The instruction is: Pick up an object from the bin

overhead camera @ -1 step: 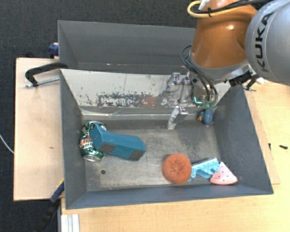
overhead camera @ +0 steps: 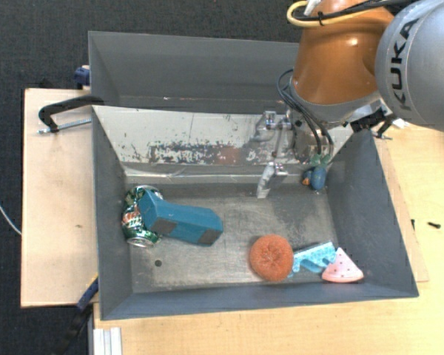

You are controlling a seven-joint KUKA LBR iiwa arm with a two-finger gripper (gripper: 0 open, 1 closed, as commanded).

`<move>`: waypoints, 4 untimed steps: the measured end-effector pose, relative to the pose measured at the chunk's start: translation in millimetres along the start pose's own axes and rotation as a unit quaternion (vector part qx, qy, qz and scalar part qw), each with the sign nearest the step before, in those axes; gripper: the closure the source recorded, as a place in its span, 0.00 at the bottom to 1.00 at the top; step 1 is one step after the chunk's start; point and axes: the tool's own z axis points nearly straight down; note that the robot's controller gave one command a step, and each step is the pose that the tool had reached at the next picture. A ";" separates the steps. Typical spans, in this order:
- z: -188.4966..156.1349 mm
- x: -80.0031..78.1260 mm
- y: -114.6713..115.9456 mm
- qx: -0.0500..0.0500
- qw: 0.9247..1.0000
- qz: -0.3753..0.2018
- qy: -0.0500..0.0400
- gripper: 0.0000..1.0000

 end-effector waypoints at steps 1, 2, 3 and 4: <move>64.9 1.5 24.9 0.000 1.000 0.003 -0.002 0.00; 115.3 -2.7 48.6 0.004 1.000 -0.001 -0.002 0.00; 105.8 16.5 90.3 0.003 1.000 0.004 -0.002 0.00; 120.8 27.8 107.4 -0.003 1.000 0.003 0.001 0.00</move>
Offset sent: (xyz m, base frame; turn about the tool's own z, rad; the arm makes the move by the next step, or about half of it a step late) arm 0.0044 0.0778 -0.0781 -0.0188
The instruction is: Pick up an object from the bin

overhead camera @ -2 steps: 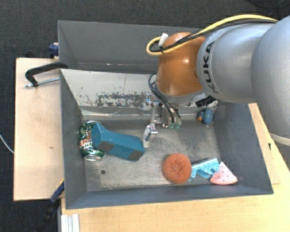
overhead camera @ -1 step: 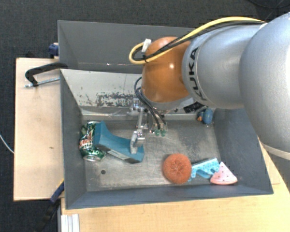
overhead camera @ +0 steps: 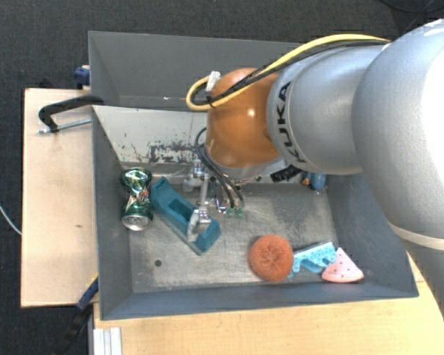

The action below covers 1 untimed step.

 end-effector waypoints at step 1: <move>38.6 -1.3 2.7 0.001 1.000 -0.002 -0.011 1.00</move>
Offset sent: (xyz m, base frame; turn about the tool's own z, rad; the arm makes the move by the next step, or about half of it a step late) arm 0.0000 0.0000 0.0000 0.0000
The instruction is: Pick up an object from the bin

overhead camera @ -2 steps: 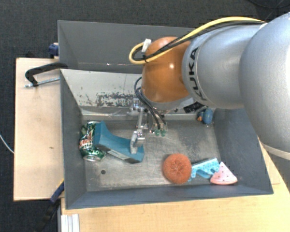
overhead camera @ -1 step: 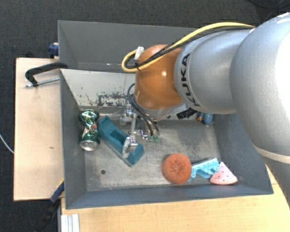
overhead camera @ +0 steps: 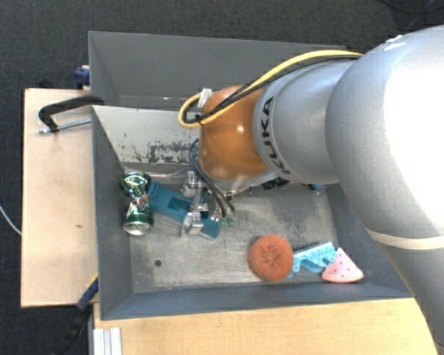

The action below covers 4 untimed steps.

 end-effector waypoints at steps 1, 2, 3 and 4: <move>0.0 0.0 0.0 0.000 1.000 0.000 0.000 1.00; -2.4 0.7 -0.3 0.000 1.000 0.000 0.001 1.00; -13.9 3.6 -0.5 0.002 1.000 -0.001 0.010 1.00; -23.9 2.1 0.1 0.002 1.000 -0.001 0.011 1.00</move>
Offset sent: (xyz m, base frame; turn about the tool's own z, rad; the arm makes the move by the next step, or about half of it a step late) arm 0.0001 -0.0001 0.0527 -0.0001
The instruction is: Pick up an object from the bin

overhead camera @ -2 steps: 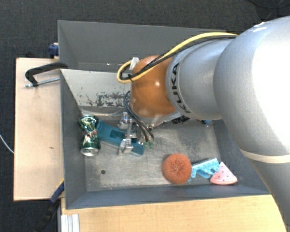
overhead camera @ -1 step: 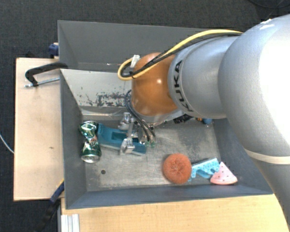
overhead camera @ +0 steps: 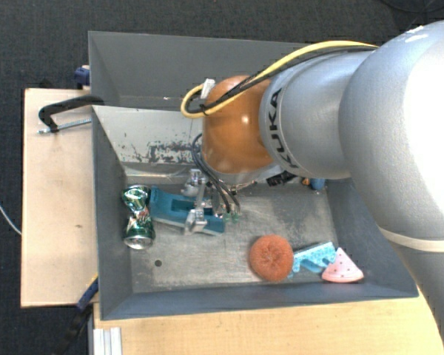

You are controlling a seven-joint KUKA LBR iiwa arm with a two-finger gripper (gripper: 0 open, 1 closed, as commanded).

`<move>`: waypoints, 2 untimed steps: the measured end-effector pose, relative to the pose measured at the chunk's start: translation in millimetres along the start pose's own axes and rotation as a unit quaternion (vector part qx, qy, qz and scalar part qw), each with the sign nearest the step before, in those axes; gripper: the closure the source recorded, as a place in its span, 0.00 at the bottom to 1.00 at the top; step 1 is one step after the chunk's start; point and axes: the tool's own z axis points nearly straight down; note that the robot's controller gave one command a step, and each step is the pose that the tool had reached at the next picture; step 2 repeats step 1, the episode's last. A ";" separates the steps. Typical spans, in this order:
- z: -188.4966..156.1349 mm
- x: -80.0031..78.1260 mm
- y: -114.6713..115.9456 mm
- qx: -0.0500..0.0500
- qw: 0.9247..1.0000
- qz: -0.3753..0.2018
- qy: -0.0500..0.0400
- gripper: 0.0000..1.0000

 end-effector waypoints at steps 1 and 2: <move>-8.8 -1.0 0.2 0.000 1.000 0.000 0.000 1.00; -8.8 -1.0 0.2 0.000 1.000 0.000 0.000 1.00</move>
Offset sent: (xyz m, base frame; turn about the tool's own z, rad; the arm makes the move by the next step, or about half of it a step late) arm 0.0001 0.0000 0.0296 0.0000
